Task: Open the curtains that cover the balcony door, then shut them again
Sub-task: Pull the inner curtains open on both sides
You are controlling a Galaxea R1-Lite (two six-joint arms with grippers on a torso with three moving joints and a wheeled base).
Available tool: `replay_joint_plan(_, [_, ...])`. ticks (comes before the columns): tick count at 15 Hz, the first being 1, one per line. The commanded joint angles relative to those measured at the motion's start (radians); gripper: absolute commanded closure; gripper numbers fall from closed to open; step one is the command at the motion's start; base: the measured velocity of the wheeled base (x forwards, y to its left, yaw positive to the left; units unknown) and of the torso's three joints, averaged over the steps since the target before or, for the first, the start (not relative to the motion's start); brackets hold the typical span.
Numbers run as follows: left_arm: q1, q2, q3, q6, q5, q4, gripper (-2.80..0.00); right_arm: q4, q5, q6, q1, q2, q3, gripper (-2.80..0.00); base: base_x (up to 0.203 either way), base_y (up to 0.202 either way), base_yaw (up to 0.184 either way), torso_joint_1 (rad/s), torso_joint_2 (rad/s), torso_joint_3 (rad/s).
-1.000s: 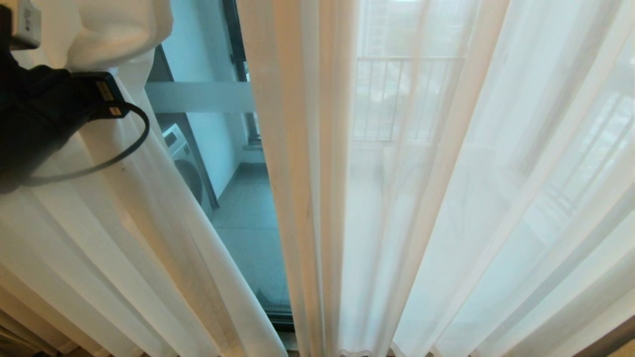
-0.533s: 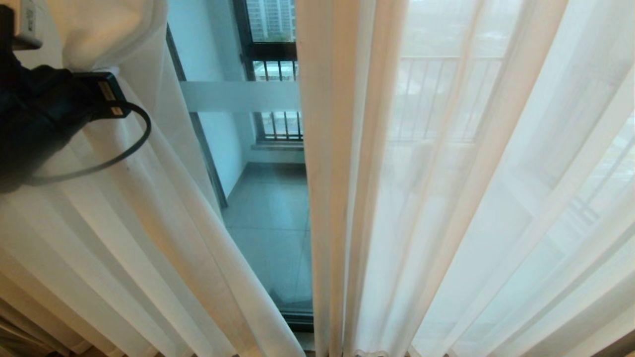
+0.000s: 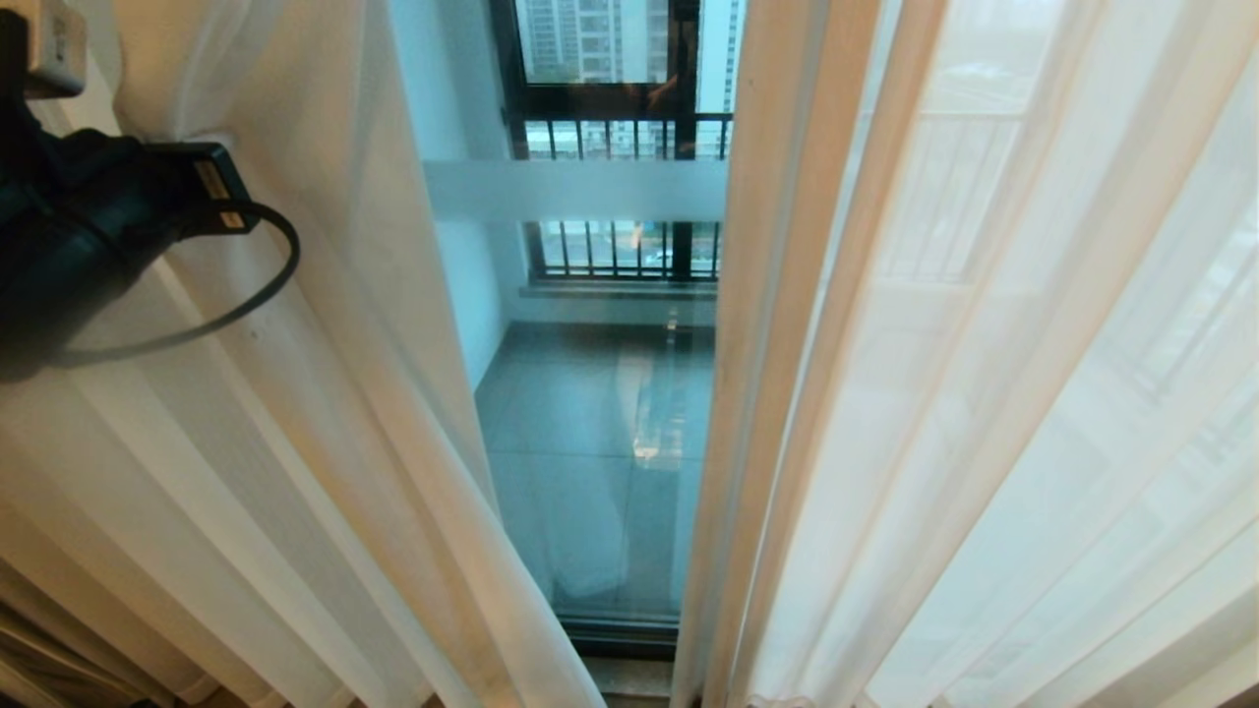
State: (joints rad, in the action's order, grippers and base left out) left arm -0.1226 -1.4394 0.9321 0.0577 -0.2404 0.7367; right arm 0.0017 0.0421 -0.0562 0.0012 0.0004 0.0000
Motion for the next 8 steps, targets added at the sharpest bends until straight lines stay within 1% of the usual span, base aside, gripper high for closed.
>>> replay_joint_plan(1, [0.000,-0.003,-0.001,0.001,-0.002,0.004,0.00,0.000,0.001,-0.001,0.000,0.000,0.000,0.00,0.000,0.183,0.003,0.005,0.00,0.000])
replay_joint_plan(8, [0.000,-0.010,0.002,0.001,-0.002,0.004,0.00,0.000,0.001,-0.001,0.000,0.000,0.000,0.00,0.000,0.181,0.003,0.002,0.00,0.003])
